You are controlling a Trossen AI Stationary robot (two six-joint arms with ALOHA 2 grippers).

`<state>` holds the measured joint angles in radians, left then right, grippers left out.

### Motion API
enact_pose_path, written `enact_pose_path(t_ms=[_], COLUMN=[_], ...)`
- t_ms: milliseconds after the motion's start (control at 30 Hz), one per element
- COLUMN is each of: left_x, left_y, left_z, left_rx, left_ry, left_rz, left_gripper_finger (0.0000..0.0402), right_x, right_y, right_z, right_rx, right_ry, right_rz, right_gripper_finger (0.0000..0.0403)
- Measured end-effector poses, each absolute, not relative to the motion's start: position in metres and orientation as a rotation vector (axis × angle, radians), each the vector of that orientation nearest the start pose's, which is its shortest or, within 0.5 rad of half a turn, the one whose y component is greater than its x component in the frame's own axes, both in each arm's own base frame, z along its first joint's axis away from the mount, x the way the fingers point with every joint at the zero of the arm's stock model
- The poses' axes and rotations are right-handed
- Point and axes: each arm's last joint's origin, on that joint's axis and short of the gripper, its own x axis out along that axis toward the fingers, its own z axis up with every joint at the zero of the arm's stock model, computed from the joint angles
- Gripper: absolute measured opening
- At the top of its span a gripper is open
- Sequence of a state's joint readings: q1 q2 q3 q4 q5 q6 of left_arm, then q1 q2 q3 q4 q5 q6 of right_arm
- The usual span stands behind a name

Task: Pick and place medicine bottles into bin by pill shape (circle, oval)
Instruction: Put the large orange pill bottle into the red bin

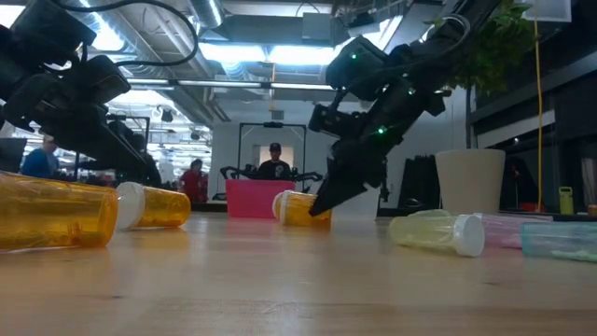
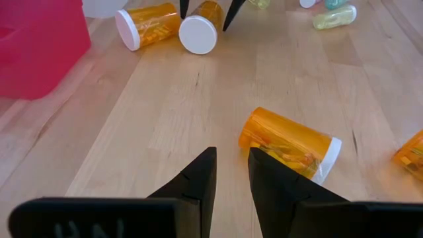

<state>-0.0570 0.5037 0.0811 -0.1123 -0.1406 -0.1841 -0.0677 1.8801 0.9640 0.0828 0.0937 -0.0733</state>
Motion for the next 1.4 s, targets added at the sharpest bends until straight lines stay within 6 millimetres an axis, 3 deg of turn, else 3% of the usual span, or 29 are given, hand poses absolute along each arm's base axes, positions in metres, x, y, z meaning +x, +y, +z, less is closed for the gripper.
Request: enact_pose_path(t_ms=[800, 1133, 1400], left_x=[0.119, 0.119, 0.119], left_y=[-0.003, -0.003, -0.003], left_z=[0.135, 0.135, 0.135], left_rx=[-0.149, -0.149, -0.149], left_ry=[0.53, 0.53, 0.53], left_rz=[0.137, 0.137, 0.137], left_gripper_finger=[0.0082, 0.0082, 0.0082], right_x=[0.364, 0.364, 0.368], right_y=[-0.027, -0.027, -0.028], right_z=[0.117, 0.117, 0.132], right_rx=[0.087, 0.1, 0.191], right_ry=[0.83, 0.829, 0.748], right_rz=[-0.195, -0.191, -0.225], right_gripper_finger=[0.0269, 0.0186, 0.0192])
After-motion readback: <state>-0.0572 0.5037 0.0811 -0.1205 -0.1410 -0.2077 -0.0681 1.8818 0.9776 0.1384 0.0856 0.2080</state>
